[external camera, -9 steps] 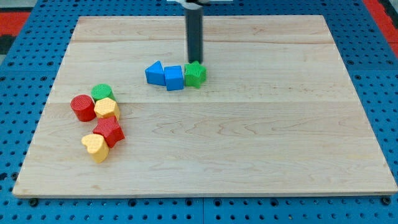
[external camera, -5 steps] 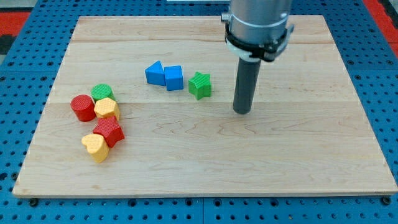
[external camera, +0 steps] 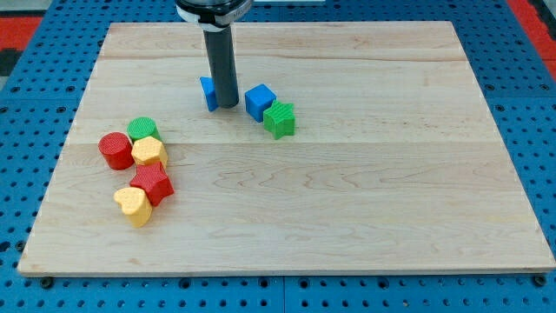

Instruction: Move the blue cube together

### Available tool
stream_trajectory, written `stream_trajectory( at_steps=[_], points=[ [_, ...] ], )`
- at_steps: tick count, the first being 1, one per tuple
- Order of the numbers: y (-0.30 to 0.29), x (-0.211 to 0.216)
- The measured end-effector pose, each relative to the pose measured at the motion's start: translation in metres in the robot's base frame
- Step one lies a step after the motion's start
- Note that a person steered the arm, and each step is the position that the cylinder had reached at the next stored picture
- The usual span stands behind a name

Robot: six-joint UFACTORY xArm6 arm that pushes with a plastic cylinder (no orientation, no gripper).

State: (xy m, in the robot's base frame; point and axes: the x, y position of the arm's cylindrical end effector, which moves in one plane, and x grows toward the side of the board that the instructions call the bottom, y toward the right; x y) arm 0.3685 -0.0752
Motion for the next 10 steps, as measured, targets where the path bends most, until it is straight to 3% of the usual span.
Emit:
stream_trajectory(
  at_steps=[2, 3, 4, 6, 9, 10],
  points=[
    [-0.003, 0.044],
    [0.039, 0.001],
    [0.073, -0.011],
    [-0.043, 0.103],
    [-0.044, 0.013],
    [-0.033, 0.005]
  ],
)
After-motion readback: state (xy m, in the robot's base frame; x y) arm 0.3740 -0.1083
